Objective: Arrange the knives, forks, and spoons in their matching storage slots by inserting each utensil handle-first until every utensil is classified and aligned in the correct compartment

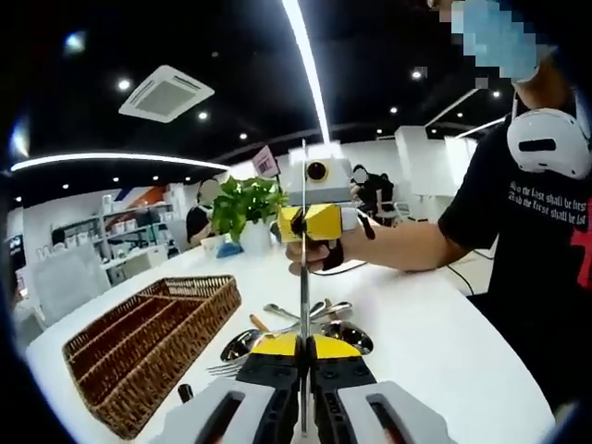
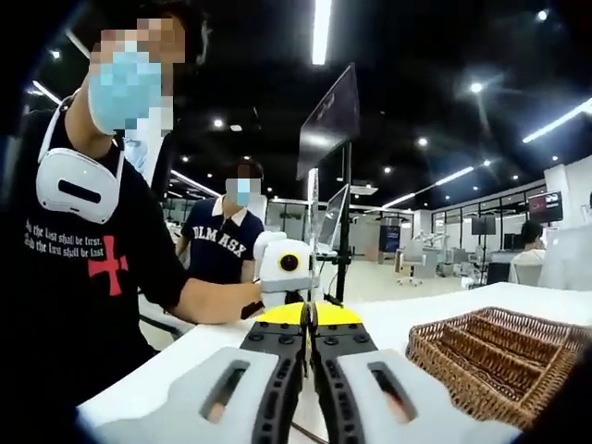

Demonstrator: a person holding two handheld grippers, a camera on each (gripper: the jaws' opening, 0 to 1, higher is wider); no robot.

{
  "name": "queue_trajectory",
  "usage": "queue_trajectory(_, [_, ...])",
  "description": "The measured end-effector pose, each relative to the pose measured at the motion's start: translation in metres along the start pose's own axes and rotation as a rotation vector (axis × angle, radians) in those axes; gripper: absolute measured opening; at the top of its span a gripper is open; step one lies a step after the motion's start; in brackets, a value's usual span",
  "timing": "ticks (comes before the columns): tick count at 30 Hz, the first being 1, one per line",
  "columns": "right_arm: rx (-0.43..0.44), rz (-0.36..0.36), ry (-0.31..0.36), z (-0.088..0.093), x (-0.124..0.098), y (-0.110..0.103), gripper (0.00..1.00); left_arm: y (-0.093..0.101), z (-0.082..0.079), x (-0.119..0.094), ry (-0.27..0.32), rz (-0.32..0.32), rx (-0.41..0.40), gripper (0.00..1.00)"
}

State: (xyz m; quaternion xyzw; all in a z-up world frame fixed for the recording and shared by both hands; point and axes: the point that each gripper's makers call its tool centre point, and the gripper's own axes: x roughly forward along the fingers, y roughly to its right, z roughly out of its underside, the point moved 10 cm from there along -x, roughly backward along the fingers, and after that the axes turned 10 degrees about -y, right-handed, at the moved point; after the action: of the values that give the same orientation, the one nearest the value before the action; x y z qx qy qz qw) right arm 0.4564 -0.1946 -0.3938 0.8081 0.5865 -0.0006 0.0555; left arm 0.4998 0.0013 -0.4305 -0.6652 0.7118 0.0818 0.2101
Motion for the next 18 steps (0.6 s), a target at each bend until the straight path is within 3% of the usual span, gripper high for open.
queue_trajectory(7, [0.001, 0.07, -0.066, 0.009, -0.008, 0.01, 0.05, -0.009, 0.002, 0.009, -0.068, -0.017, -0.005, 0.01])
queue_trajectory(13, [-0.024, 0.146, -0.138, 0.014, -0.015, 0.016, 0.09, -0.015, -0.003, 0.007, -0.143, -0.074, 0.026, 0.0])
queue_trajectory(16, [-0.039, 0.224, -0.163, 0.013, -0.021, 0.02, 0.18, -0.017, -0.014, -0.001, -0.159, -0.095, 0.041, 0.0])
queue_trajectory(18, [-0.07, 0.277, -0.218, 0.018, -0.027, 0.021, 0.3, -0.019, -0.018, -0.004, -0.174, -0.111, 0.055, 0.01])
